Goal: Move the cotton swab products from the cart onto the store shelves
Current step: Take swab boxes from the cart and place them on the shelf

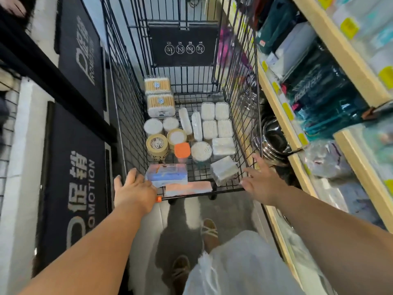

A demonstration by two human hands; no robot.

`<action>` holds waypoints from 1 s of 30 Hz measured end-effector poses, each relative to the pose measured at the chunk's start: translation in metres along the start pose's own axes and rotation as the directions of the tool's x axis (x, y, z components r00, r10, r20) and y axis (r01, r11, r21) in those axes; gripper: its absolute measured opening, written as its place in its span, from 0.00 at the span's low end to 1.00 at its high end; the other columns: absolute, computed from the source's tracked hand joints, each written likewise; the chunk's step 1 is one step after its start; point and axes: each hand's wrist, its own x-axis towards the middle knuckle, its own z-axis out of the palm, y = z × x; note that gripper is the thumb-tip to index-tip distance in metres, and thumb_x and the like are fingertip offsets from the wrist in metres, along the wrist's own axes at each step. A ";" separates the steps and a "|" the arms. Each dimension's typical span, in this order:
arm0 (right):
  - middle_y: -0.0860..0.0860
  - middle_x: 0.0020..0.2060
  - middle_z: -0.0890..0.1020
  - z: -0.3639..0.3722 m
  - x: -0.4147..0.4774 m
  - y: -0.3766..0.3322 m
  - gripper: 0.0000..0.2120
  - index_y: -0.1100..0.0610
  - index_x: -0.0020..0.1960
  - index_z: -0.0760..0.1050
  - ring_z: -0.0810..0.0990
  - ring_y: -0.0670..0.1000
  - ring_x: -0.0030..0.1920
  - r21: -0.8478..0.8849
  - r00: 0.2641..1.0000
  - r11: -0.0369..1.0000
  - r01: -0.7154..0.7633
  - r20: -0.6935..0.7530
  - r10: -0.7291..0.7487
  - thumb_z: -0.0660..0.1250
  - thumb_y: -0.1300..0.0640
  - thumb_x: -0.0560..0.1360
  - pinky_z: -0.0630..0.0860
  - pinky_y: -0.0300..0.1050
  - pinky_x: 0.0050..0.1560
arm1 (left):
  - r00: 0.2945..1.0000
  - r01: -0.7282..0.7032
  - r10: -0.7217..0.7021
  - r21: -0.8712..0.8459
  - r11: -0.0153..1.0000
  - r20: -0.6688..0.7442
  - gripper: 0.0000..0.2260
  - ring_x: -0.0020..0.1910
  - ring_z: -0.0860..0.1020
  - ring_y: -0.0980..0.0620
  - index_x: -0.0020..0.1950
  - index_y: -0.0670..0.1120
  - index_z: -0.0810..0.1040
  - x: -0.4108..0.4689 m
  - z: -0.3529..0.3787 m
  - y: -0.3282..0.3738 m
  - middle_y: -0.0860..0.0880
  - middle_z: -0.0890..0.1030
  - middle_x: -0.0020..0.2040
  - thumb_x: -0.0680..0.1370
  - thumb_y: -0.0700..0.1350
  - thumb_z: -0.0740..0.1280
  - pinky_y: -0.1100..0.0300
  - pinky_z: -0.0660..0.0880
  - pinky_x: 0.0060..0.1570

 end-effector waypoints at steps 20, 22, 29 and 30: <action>0.55 0.77 0.53 0.152 -0.145 0.045 0.19 0.53 0.67 0.70 0.33 0.62 0.75 -0.089 0.987 0.986 0.144 -0.056 -0.149 0.48 0.50 0.82 0.50 0.67 0.73 | 0.991 0.097 -0.102 0.056 0.994 0.085 0.20 0.77 0.42 0.46 0.72 0.57 0.66 -0.165 0.097 0.086 0.54 0.58 0.76 0.79 0.48 0.57 0.38 0.46 0.72; 0.53 0.78 0.52 0.167 -0.158 0.053 0.21 0.52 0.65 0.71 0.30 0.60 0.74 -0.055 0.986 0.986 0.156 -0.049 -0.159 0.45 0.49 0.82 0.48 0.65 0.74 | 0.990 0.111 -0.115 0.054 0.992 0.085 0.20 0.77 0.42 0.46 0.72 0.57 0.65 -0.183 0.110 0.096 0.55 0.58 0.76 0.80 0.48 0.56 0.38 0.45 0.72; 0.51 0.78 0.50 0.218 -0.207 0.072 0.18 0.50 0.65 0.71 0.25 0.56 0.72 -0.096 0.983 0.978 0.184 -0.010 -0.185 0.49 0.48 0.81 0.43 0.63 0.75 | 0.990 0.105 -0.110 0.060 0.993 0.092 0.20 0.76 0.45 0.46 0.72 0.56 0.66 -0.245 0.155 0.129 0.54 0.59 0.74 0.80 0.48 0.57 0.38 0.45 0.71; 0.50 0.78 0.49 0.224 -0.215 0.074 0.19 0.51 0.66 0.71 0.23 0.55 0.71 -0.090 0.983 0.980 0.179 -0.011 -0.181 0.48 0.48 0.82 0.41 0.61 0.75 | 0.990 0.104 -0.109 0.063 0.993 0.093 0.21 0.76 0.44 0.46 0.72 0.56 0.65 -0.253 0.163 0.133 0.54 0.59 0.75 0.79 0.47 0.57 0.37 0.44 0.71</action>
